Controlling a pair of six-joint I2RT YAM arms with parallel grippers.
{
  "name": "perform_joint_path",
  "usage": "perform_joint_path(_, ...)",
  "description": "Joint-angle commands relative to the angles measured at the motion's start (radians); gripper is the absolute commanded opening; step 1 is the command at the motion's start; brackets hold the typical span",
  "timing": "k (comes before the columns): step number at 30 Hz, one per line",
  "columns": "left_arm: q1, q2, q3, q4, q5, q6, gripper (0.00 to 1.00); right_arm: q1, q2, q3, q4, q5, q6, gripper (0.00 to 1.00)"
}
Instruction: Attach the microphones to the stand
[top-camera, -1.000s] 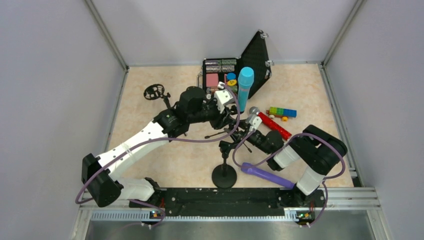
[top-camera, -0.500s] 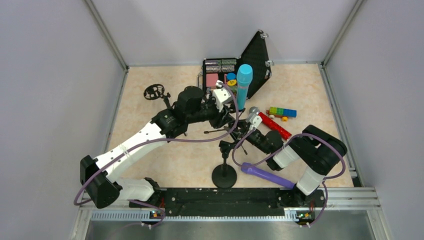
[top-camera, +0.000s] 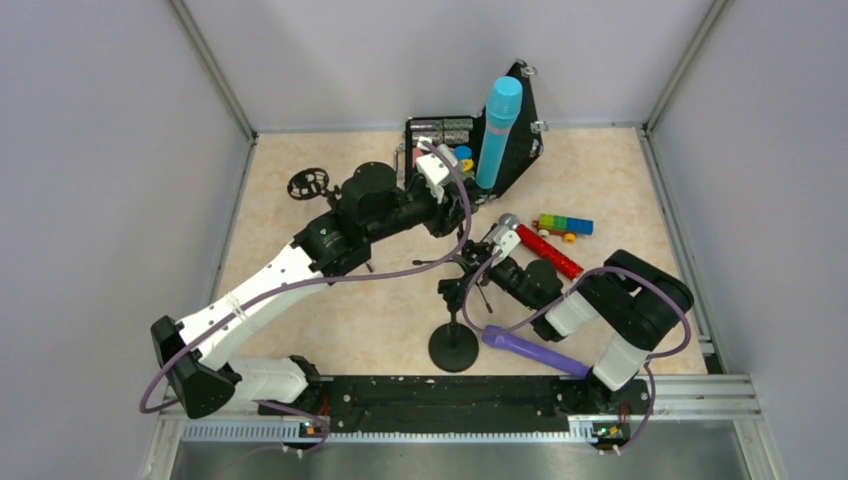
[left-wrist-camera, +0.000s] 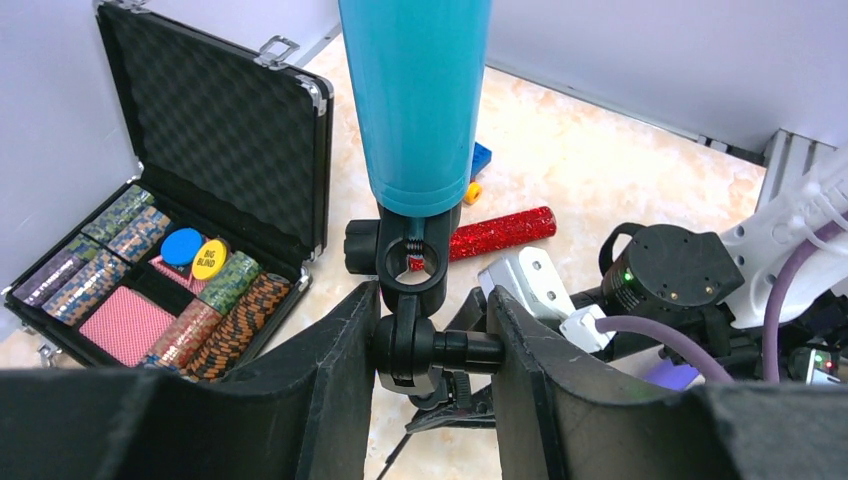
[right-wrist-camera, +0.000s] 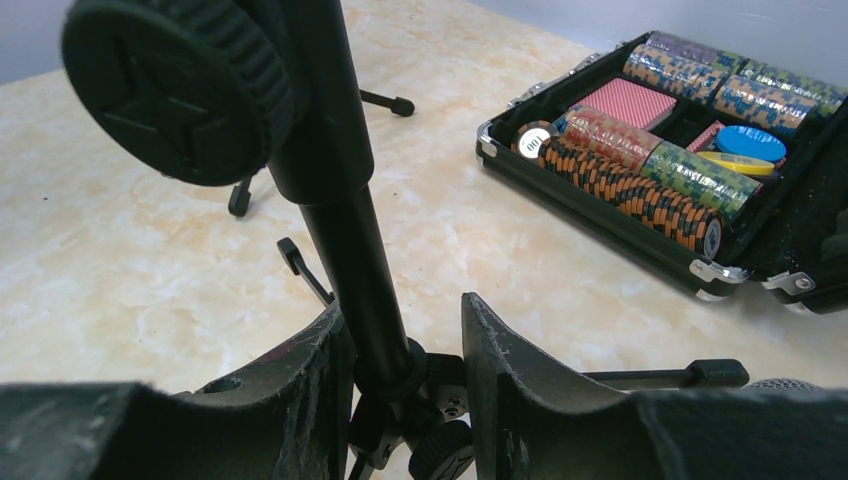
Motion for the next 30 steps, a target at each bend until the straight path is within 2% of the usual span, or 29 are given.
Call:
perform_joint_path(1, 0.0, -0.04, 0.079, 0.168, -0.068, -0.008, 0.0, 0.013, -0.009, 0.009, -0.021, 0.02, -0.022, 0.25)
perform_joint_path(19, 0.0, -0.086, 0.125, 0.19, 0.001, -0.004, 0.0, 0.014, -0.009, -0.001, -0.007, 0.028, -0.016, 0.25)
perform_joint_path(30, 0.0, -0.11, 0.121, 0.253, 0.053, 0.052, 0.0, 0.013, -0.008, 0.0, -0.016, 0.027, -0.016, 0.25)
